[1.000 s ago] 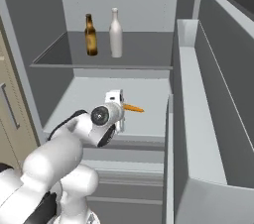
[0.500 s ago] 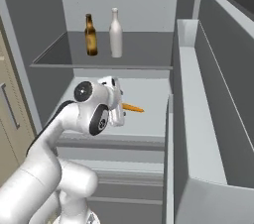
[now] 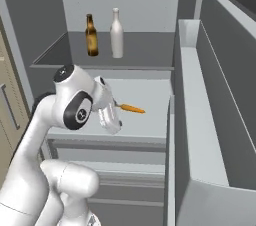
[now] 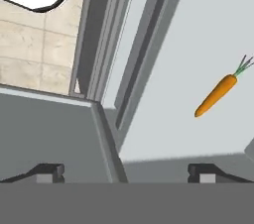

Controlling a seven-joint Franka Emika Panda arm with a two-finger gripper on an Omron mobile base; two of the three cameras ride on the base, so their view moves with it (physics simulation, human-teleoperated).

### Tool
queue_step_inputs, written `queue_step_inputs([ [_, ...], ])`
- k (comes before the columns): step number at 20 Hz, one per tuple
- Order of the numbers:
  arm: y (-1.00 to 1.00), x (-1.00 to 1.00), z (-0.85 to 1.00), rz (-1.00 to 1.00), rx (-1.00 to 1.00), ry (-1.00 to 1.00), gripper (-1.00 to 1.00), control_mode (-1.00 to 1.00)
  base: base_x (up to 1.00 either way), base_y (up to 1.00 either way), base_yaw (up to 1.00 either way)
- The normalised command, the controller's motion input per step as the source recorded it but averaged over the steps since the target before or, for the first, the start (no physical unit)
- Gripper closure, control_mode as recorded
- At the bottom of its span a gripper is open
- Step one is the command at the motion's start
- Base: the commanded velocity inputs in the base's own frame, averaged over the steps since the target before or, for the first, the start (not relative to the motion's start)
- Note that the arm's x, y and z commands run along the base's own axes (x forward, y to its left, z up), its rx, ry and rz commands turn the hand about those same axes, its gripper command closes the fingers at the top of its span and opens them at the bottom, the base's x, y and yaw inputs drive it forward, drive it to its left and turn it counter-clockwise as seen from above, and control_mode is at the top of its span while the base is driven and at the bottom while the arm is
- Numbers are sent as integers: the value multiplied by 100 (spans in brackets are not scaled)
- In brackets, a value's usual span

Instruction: Place the liquor and beer on the top shelf of the fridge to keep them out of children's reach, and place the carrot on lower shelves for easy access.

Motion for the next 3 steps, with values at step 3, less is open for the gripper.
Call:
queue_step_inputs([
  [3, 28, -100, 0, 14, -8, 1, -100, -100, 0, 0, 0],
])
